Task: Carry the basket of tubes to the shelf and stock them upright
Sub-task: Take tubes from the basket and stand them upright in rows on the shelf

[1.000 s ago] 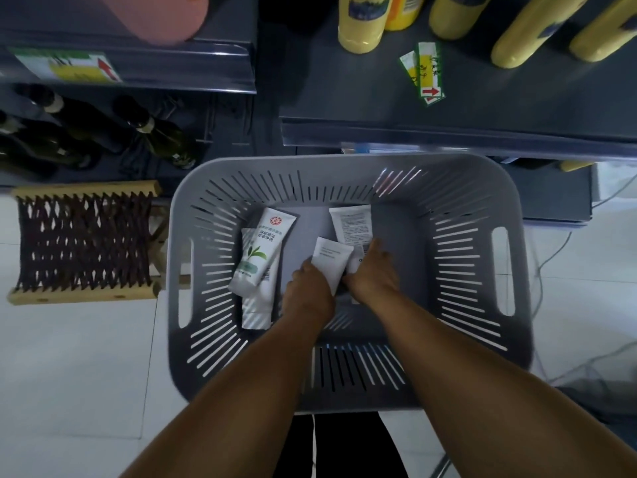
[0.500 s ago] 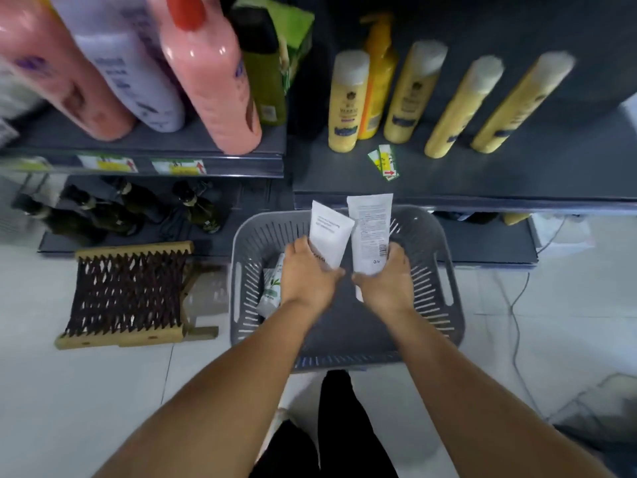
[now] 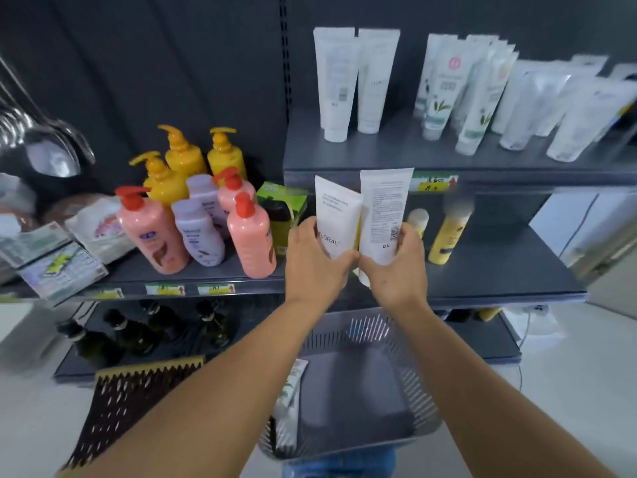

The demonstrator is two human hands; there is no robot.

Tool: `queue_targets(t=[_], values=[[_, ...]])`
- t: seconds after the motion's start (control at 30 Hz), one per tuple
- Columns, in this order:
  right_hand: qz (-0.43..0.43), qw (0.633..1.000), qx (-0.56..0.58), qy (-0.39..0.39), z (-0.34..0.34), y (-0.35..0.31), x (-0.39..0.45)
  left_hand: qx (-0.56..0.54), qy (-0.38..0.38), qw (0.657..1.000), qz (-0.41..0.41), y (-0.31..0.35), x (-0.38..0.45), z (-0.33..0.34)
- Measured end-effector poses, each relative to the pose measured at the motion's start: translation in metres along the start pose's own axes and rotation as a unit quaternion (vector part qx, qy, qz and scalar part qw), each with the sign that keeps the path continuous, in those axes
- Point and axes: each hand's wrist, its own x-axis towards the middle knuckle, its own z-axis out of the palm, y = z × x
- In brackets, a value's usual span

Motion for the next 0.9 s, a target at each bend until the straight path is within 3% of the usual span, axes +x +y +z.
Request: queue_targets(t=[0.43,0.9], values=[[-0.089,0.993,0.019,0.068,-0.025,-0.095,0.131,-0.025,0.079,0.992,0.096,0.109,0.112,-0.019],[-0.044,0.998,-0.016,0.028,0.016,-0.069,0.235,0.026,0.095,0.995,0.010,0.090,0.200,0.038]])
